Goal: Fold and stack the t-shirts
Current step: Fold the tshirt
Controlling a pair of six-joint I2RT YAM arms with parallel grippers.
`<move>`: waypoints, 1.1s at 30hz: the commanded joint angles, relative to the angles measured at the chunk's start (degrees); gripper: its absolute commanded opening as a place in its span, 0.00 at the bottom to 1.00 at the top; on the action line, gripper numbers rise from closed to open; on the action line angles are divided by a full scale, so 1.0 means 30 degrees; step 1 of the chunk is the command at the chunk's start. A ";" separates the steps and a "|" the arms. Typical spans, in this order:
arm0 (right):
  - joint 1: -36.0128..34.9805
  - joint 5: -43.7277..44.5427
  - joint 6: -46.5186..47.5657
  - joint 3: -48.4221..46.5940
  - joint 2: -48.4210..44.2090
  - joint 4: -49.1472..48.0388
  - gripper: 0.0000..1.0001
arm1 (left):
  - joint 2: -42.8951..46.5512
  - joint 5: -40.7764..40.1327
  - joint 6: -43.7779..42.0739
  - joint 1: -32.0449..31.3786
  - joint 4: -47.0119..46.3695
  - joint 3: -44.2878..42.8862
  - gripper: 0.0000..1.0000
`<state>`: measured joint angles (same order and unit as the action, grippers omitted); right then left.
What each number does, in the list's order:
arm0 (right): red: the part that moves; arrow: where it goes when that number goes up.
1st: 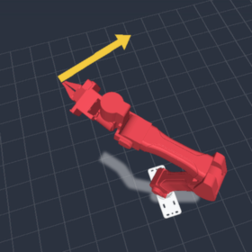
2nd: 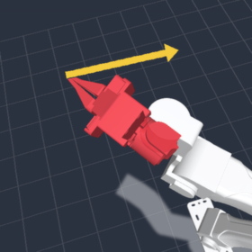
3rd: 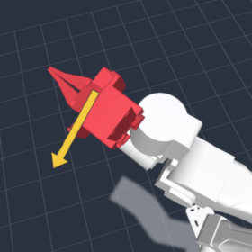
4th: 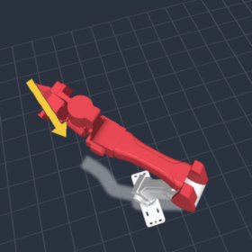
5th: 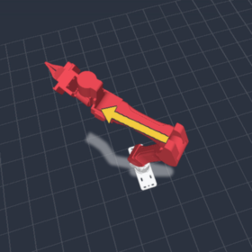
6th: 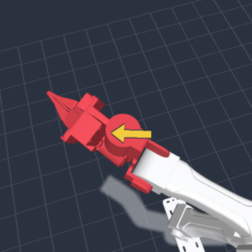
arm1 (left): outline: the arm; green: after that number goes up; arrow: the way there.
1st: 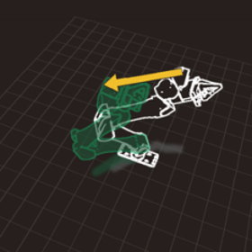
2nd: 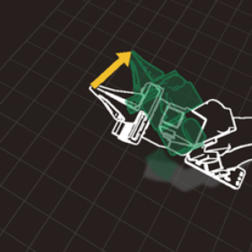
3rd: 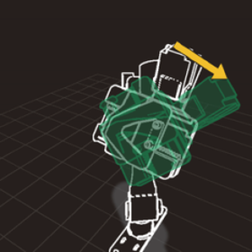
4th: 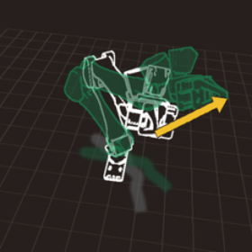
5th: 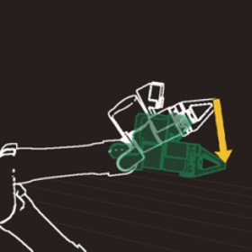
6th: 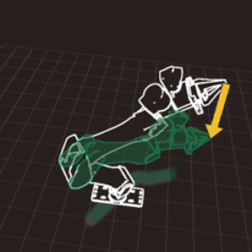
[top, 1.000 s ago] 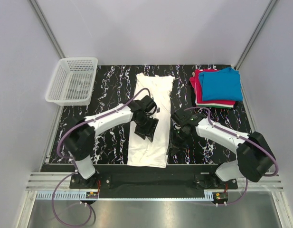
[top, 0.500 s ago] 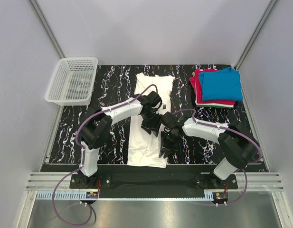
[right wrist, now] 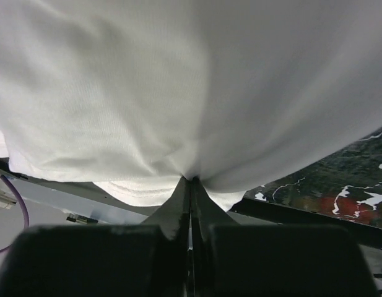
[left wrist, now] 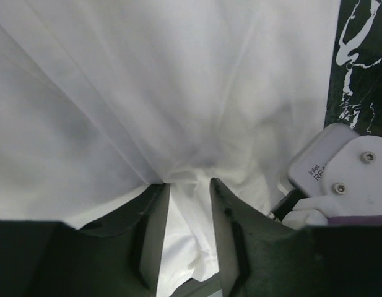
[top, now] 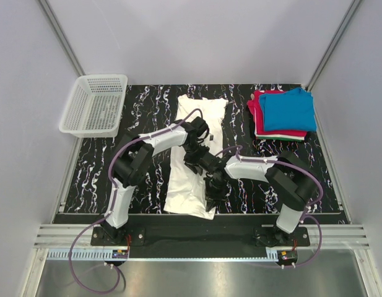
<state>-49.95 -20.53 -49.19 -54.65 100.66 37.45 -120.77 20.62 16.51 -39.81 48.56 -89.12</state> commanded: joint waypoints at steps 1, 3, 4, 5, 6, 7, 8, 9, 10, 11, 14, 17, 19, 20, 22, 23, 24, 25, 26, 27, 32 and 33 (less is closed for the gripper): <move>-0.0516 0.1336 -0.0507 -0.0649 0.0723 0.0113 0.00 | -0.0786 -0.0718 -0.0084 0.0175 0.0771 -0.1667 0.29; -0.0634 0.1512 -0.0770 -0.0562 0.0344 0.0376 0.00 | -0.1283 -0.0926 -0.0259 0.0175 0.1535 -0.2342 0.26; -0.0634 0.1629 -0.0830 -0.0446 0.0023 0.0464 0.00 | -0.1315 -0.1014 -0.0289 0.0204 0.1656 -0.2460 0.26; -0.0634 0.1659 -0.0888 -0.0415 -0.0096 0.0668 0.00 | -0.1344 -0.1015 -0.0347 0.0204 0.1686 -0.2490 0.26; -0.0663 0.1688 -0.0889 -0.0299 -0.0184 0.0844 0.00 | -0.1287 -0.1044 -0.0435 0.0233 0.1686 -0.2490 0.26; -0.0634 0.1718 -0.0918 -0.0240 -0.0388 0.0991 0.00 | -0.1257 -0.0928 -0.0494 0.0234 0.1686 -0.2519 0.26; -0.0634 0.1747 -0.0947 -0.0210 -0.0506 0.1312 0.00 | -0.1228 -0.0840 -0.0524 0.0263 0.1715 -0.2519 0.26; -0.0634 0.1834 -0.1005 -0.0094 -0.0623 0.1460 0.00 | -0.1112 -0.0752 -0.0553 0.0292 0.1715 -0.2519 0.27; -0.0634 0.1893 -0.1035 -0.0064 -0.0914 0.1577 0.00 | -0.1052 -0.0693 -0.0582 0.0292 0.1744 -0.2490 0.27; -0.0634 0.1923 -0.1064 0.0024 -0.1033 0.1724 0.00 | -0.1023 -0.0721 -0.0582 0.0321 0.1774 -0.2461 0.27; -0.0634 0.1894 -0.1123 0.0053 -0.1298 0.2075 0.00 | -0.0701 -0.0518 -0.0582 0.0322 0.1891 -0.2286 0.30; -0.0634 0.1894 -0.1065 0.0024 -0.1269 0.2368 0.00 | -0.0349 -0.0429 -0.0553 0.0321 0.1978 -0.1964 0.32; -0.0634 0.1894 -0.1036 -0.0005 -0.1211 0.2573 0.03 | -0.0057 -0.0487 -0.0582 0.0322 0.1950 -0.1701 0.34; -0.0634 0.1894 -0.0977 -0.0063 -0.1181 0.2633 0.04 | -0.0027 -0.0516 -0.0611 0.0322 0.1950 -0.1641 0.35; -0.0634 0.1865 -0.0802 -0.0180 -0.1064 0.2837 0.04 | 0.0148 -0.0487 -0.0699 0.0322 0.2008 -0.1553 0.38; -0.0634 0.1893 -0.0743 -0.0210 -0.1035 0.2896 0.04 | 0.0207 -0.0487 -0.0700 0.0322 0.2037 -0.1553 0.40; -0.0634 0.1865 -0.0742 -0.0239 -0.0977 0.2955 0.04 | 0.0295 -0.0487 -0.0700 0.0322 0.2038 -0.1582 0.41; -0.0634 0.1893 -0.0684 -0.0210 -0.0976 0.3043 0.04 | 0.0441 -0.0487 -0.0700 0.0351 0.2096 -0.1611 0.42; -0.0663 0.1923 -0.0568 -0.0239 -0.0947 0.3101 0.06 | 0.0471 -0.0487 -0.0671 0.0380 0.2125 -0.1669 0.43; -0.0634 0.1952 -0.0509 -0.0210 -0.0918 0.3189 0.07 | 0.0530 -0.0429 -0.0641 0.0409 0.2154 -0.1699 0.43; -0.0634 0.2535 -0.0215 -0.0472 -0.1880 0.3542 0.13 | 0.1230 -0.0224 -0.0582 0.0789 0.2476 -0.1992 0.45; -0.0634 0.2770 -0.0157 -0.0706 -0.2696 0.3628 0.13 | 0.1465 -0.0195 -0.0582 0.0877 0.2506 -0.1934 0.45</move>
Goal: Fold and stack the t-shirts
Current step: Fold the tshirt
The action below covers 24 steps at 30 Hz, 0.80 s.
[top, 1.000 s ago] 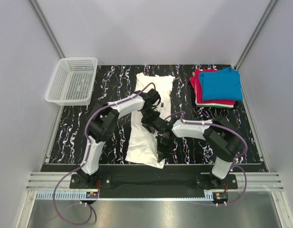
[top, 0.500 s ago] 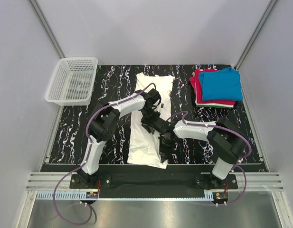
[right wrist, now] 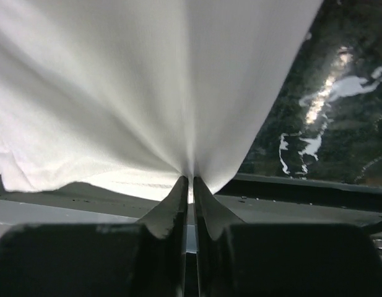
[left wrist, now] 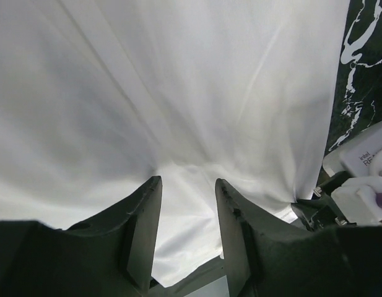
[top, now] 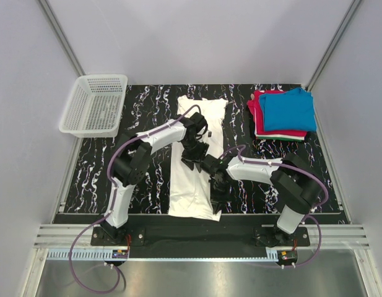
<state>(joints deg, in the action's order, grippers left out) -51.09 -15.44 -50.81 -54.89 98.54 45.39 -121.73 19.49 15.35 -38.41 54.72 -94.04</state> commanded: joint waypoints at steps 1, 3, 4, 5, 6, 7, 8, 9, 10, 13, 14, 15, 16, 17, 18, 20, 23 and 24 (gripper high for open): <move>-0.0255 0.1394 0.0499 -0.1440 -0.2375 0.1478 0.15 | 0.2078 0.0156 -0.0138 0.0557 0.0481 -0.0236 0.46; -0.0109 0.2449 0.0996 -0.2439 -0.3165 0.1949 0.17 | 0.3216 0.0185 -0.0109 0.0733 0.0511 0.0288 0.46; 0.0066 0.2655 0.1491 -0.3459 -0.3286 0.2473 0.19 | 0.3688 0.0185 -0.0050 0.0850 0.0510 0.0524 0.46; 0.0589 0.3034 0.1757 -0.3905 -0.3258 0.2682 0.19 | 0.4099 0.0301 -0.0050 0.0851 0.0539 0.0787 0.46; 0.0943 0.3096 0.2050 -0.4286 -0.3170 0.2771 0.19 | 0.5031 0.0447 -0.0050 0.0822 0.0511 0.1457 0.46; 0.1323 0.3126 0.2749 -0.4928 -0.3025 0.2830 0.19 | 0.5475 0.0593 -0.0079 0.0851 0.0452 0.1841 0.46; 0.1791 0.3300 0.3104 -0.5195 -0.2820 0.2830 0.19 | 0.5886 0.0827 -0.0050 0.0851 0.0452 0.2280 0.46; 0.2637 0.3418 0.3455 -0.5459 -0.2209 0.2801 0.20 | 0.6412 0.0945 -0.0050 0.0822 0.0423 0.3125 0.46; 0.3080 0.3477 0.4271 -0.6100 -0.1768 0.2714 0.19 | 0.7287 0.1062 0.0008 0.0851 0.0335 0.3627 0.47; 0.4048 0.3885 0.6029 -0.8059 0.0779 0.2713 0.19 | 0.8871 0.1589 0.0417 0.0851 0.0306 0.5531 0.46; 0.4139 0.4236 0.6327 -0.8591 0.1511 0.2713 0.18 | 0.9168 0.1823 0.0535 0.0822 0.0218 0.6029 0.46; 0.4227 0.4268 0.6620 -0.9206 0.2997 0.2858 0.18 | 0.9490 0.1883 0.0652 0.0822 0.0130 0.7107 0.46; 0.4314 0.4268 0.7029 -1.0488 0.3679 0.2947 0.18 | 1.0160 0.1913 0.0798 0.0822 -0.0190 0.7611 0.46; 0.4373 0.4413 0.7120 -1.1081 0.4788 0.2977 0.18 | 1.0428 0.1826 0.0858 0.0822 -0.0338 0.8051 0.46; 0.4403 0.4444 0.7150 -1.1580 0.5263 0.2919 0.18 | 1.0721 0.1796 0.0887 0.0822 -0.0455 0.8781 0.46; 0.4520 0.4328 0.7092 -1.2928 0.6461 0.2831 0.18 | 1.1161 0.2057 0.1034 0.0822 -0.0719 0.9342 0.46; 0.4783 0.3918 0.7004 -1.4336 0.7869 0.2859 0.18 | 1.1484 0.2526 0.1210 0.0793 -0.1363 1.0339 0.45; 0.4784 0.4004 0.7004 -1.4571 0.8049 0.2802 0.18 | 1.1544 0.2557 0.1239 0.0793 -0.1481 1.0689 0.45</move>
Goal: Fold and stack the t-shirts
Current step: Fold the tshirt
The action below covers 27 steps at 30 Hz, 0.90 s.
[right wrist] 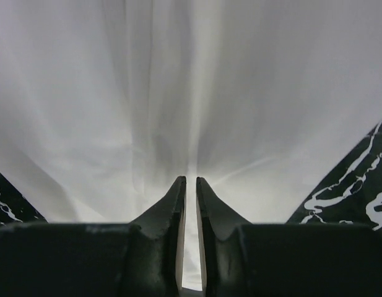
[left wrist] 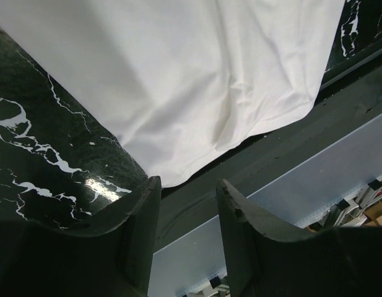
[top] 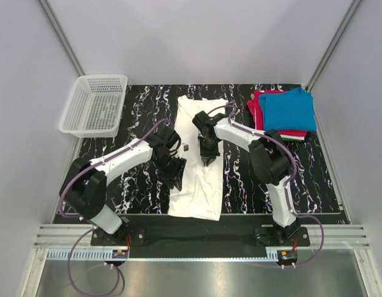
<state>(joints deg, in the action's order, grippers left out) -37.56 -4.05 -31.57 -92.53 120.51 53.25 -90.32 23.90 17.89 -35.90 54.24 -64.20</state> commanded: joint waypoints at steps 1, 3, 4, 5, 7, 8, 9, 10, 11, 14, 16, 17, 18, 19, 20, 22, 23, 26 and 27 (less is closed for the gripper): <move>0.0303 0.0296 0.0534 -0.2346 0.0874 0.0178 0.18 | 0.1104 0.1115 0.0394 -0.0074 -0.1467 0.0921 0.45; 0.0391 0.0356 0.0592 -0.2583 0.1168 0.0178 0.18 | 0.1133 0.1290 0.0365 -0.0074 -0.1614 0.1360 0.45; 0.0449 0.0326 0.0563 -0.2642 0.1226 0.0207 0.18 | 0.1133 0.1378 0.0365 -0.0132 -0.1701 0.1479 0.44; 0.0479 0.0355 0.0621 -0.2614 0.1285 0.0208 0.18 | 0.1133 0.1466 0.0336 -0.0220 -0.1731 0.1625 0.44; 0.0508 0.0501 0.0651 -0.2497 0.1373 0.0208 0.18 | 0.1104 0.1321 0.0306 -0.0338 -0.1848 0.2035 0.44; 0.0538 0.0502 0.0651 -0.2467 0.1432 0.0208 0.18 | 0.1104 0.1349 0.0335 -0.0367 -0.1965 0.2210 0.44; 0.0596 0.0502 0.0651 -0.2409 0.1519 0.0179 0.17 | 0.1104 0.1437 0.0365 -0.0367 -0.2111 0.2560 0.44; 0.0597 0.0531 0.0709 -0.2292 0.1578 0.0149 0.18 | 0.1017 0.1495 0.0423 -0.0396 -0.2432 0.2738 0.44; 0.0597 0.0560 0.0681 -0.2233 0.1637 0.0120 0.17 | 0.0958 0.1612 0.0452 -0.0426 -0.2667 0.2884 0.44; 0.0597 0.0531 0.0652 -0.2028 0.1725 0.0003 0.17 | 0.0432 0.1672 0.0511 -0.0601 -0.3195 0.3325 0.44; 0.0626 0.0444 0.0709 -0.1940 0.1783 -0.0027 0.17 | 0.0168 0.1672 0.0569 -0.0748 -0.3458 0.3559 0.43; 0.0626 0.0414 0.0652 -0.1939 0.1900 -0.0027 0.17 | -0.0036 0.1614 0.0599 -0.0777 -0.3547 0.3618 0.43; 0.0626 0.0385 0.0680 -0.1910 0.1959 -0.0027 0.17 | -0.0126 0.1613 0.0657 -0.0835 -0.3606 0.3763 0.43; 0.0626 0.0385 0.0709 -0.1881 0.1959 -0.0085 0.17 | -0.0184 0.1613 0.0716 -0.0865 -0.3781 0.3823 0.43; 0.0655 0.0385 0.0681 -0.1881 0.2134 -0.0085 0.17 | -0.0388 0.1613 0.0716 -0.0923 -0.3840 0.3881 0.43; 0.0713 0.0297 0.0651 -0.1968 0.2339 -0.0085 0.17 | -0.0478 0.1584 0.0775 -0.1041 -0.3957 0.3999 0.42; 0.0714 0.0268 0.0593 -0.1940 0.2543 -0.0085 0.17 | -0.0536 0.1584 0.0804 -0.1099 -0.4016 0.4144 0.42; 0.0801 0.0209 0.0563 -0.2027 0.2779 -0.0114 0.16 | -0.0566 0.1613 0.0921 -0.1275 -0.4251 0.4612 0.42; 0.0773 0.0209 0.0505 -0.2085 0.2838 -0.0202 0.16 | -0.0508 0.1584 0.0979 -0.1363 -0.4338 0.4730 0.42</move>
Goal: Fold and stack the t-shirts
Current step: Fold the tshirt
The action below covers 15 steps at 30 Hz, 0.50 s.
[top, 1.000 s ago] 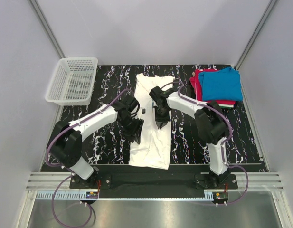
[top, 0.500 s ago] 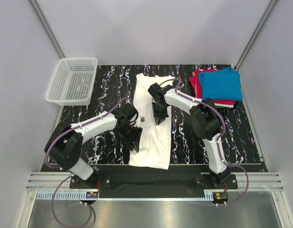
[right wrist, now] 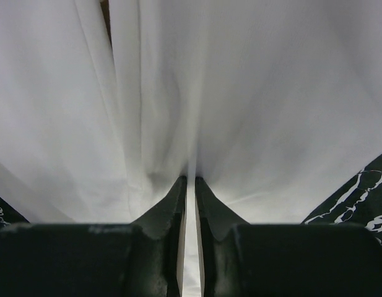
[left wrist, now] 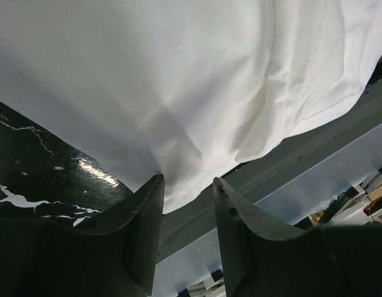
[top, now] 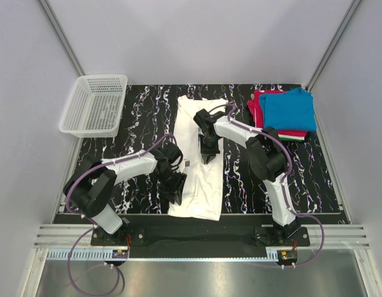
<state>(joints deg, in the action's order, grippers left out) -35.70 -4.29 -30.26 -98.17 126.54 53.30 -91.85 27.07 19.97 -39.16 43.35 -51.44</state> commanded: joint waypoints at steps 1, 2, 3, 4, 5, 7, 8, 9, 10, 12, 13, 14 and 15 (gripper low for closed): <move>0.0182 0.0289 0.0067 -0.0264 0.0944 -0.0246 0.16 | 0.0032 0.0441 0.0317 -0.0307 -0.0827 0.0622 0.42; 0.0182 0.0289 0.0067 -0.0323 0.1032 -0.0247 0.16 | 0.0003 0.0382 0.0346 -0.0365 -0.0944 0.0913 0.40; 0.0182 0.0260 0.0067 -0.0439 0.1120 -0.0218 0.16 | 0.0061 0.0352 0.0434 -0.0366 -0.1148 0.1061 0.38; 0.0211 0.0144 0.0067 -0.0528 0.1324 -0.0217 0.16 | 0.0032 0.0294 0.0463 -0.0395 -0.1237 0.1237 0.37; 0.0212 0.0114 0.0067 -0.0586 0.1413 -0.0275 0.16 | 0.0032 0.0293 0.0522 -0.0395 -0.1383 0.1500 0.37; 0.0211 -0.0003 0.0009 -0.0762 0.1734 -0.0276 0.15 | 0.0032 0.0235 0.0668 -0.0395 -0.1823 0.1736 0.36; 0.0183 -0.0033 0.0009 -0.0792 0.1823 -0.0276 0.14 | 0.0003 0.0206 0.0727 -0.0395 -0.1940 0.1882 0.36; 0.0211 -0.0091 -0.0049 -0.0908 0.1911 -0.0305 0.03 | -0.0055 0.0176 0.0756 -0.0395 -0.2115 0.1912 0.35; 0.0183 -0.0150 -0.0079 -0.0909 0.2086 -0.0305 0.00 | -0.0230 0.0176 0.0815 -0.0424 -0.2117 0.1883 0.33; 0.0240 -0.0238 -0.0050 -0.0997 0.2233 -0.0305 0.00 | -0.0436 0.0234 0.0902 -0.0424 -0.2146 0.1767 0.30; 0.0241 -0.0238 -0.0050 -0.1055 0.2350 -0.0305 0.00 | -0.0582 0.0206 0.0903 -0.0424 -0.2146 0.1708 0.29; 0.0212 -0.0238 -0.0079 -0.1085 0.2409 -0.0276 0.00 | -0.0583 0.0118 0.0932 -0.0453 -0.2146 0.1707 0.29; 0.0270 -0.0209 -0.0050 -0.1143 0.2439 -0.0247 0.00 | -0.0583 0.0088 0.1019 -0.0454 -0.2117 0.1707 0.28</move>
<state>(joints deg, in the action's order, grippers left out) -34.96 -6.74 -30.44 -101.80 129.27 56.21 -92.27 27.24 22.37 -40.16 39.29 -46.46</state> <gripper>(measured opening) 0.011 0.296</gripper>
